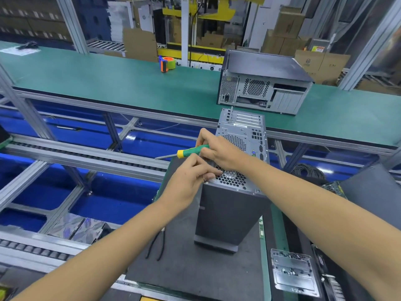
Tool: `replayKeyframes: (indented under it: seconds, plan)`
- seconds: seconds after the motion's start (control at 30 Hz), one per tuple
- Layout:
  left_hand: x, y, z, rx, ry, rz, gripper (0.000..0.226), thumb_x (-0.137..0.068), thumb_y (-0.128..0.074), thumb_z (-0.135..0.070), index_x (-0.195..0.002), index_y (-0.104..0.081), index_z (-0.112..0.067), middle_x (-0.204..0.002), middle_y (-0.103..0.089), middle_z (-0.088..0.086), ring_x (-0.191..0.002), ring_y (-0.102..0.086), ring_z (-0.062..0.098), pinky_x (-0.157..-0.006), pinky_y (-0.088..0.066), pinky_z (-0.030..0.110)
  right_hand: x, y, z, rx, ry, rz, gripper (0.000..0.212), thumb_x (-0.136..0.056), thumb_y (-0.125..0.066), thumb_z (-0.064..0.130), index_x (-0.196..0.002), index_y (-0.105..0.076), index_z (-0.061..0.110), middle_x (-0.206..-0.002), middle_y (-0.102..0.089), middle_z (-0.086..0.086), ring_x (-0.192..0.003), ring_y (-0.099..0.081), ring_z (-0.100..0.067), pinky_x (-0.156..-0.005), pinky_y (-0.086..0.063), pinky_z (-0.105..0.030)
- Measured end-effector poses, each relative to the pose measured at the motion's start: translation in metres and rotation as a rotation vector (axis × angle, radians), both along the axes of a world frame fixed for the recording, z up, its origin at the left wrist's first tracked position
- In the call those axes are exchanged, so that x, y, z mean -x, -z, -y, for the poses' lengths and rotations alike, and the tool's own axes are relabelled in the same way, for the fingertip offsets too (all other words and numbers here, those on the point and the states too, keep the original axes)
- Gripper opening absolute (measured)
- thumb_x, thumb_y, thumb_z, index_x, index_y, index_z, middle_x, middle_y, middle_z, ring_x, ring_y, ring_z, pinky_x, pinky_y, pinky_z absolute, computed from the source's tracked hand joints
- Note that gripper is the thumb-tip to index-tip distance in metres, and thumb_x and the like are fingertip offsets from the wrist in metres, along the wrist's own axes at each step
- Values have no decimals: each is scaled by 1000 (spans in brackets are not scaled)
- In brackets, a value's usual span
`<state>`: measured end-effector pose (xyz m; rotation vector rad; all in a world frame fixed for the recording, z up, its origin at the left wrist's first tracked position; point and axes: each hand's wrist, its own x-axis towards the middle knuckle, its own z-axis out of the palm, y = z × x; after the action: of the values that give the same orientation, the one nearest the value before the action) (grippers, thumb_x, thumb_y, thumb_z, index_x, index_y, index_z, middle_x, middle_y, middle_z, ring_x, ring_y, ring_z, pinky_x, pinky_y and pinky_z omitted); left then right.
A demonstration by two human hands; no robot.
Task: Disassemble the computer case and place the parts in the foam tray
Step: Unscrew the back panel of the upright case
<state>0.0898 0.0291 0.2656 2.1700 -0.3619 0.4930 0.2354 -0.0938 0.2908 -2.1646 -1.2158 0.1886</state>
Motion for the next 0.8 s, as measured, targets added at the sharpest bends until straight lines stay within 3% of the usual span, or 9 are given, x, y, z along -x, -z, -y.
replayKeyframes:
  seconds: [0.17,0.3,0.47,0.53,0.6,0.67,0.8]
  plan:
    - [-16,-20,-16,-124,39,-150,9,-89,-79,-22,-97,-80,-18,-95,-55,-18,-86,-54,-9,-76,-44,14,-1,1,0,-3,9,16,9,-92,-43,24,-99,-43,30,-72,-60,8,-60,-54,-8,-50,-38,-16]
    - [-17,-17,-12,-139,32,-112,6,-89,-78,-20,-88,-73,-17,-96,-56,-19,-89,-58,0,-77,-50,25,-1,1,1,4,19,20,12,-92,-45,20,-99,-44,29,-76,-61,7,-63,-56,-13,-53,-43,-27]
    - [-11,4,-13,138,-55,-56,16,-91,-76,-21,-87,-61,-18,-89,-63,-7,-77,-64,13,-69,-54,23,0,1,1,-9,15,-6,8,-93,-47,25,-99,-45,28,-73,-63,4,-56,-56,-10,-47,-40,-19]
    - [-4,21,-18,344,-118,-41,12,-93,-73,-21,-87,-62,-22,-81,-66,-3,-68,-65,17,-63,-54,25,0,1,0,2,24,-19,9,-90,-48,28,-98,-44,31,-75,-66,5,-57,-58,-12,-46,-44,-24]
    - [9,53,-23,422,-208,-65,11,-92,-71,-24,-86,-63,-27,-78,-67,-1,-67,-65,17,-62,-53,26,0,2,-1,12,33,-40,10,-89,-48,29,-97,-44,32,-77,-68,6,-58,-60,-13,-48,-48,-31]
    - [28,100,-28,340,-287,-194,16,-91,-74,-24,-83,-61,-29,-81,-67,-5,-74,-64,15,-66,-52,27,0,1,-2,23,40,-48,10,-89,-48,28,-97,-44,32,-78,-68,7,-58,-61,-14,-50,-50,-35]
    - [57,187,-28,-19,-351,-686,19,-86,-79,-34,-88,-60,-31,-84,-68,-21,-82,-62,-1,-77,-52,32,1,1,-1,19,39,-67,9,-89,-47,29,-98,-44,31,-81,-69,10,-58,-61,-11,-50,-50,-32]
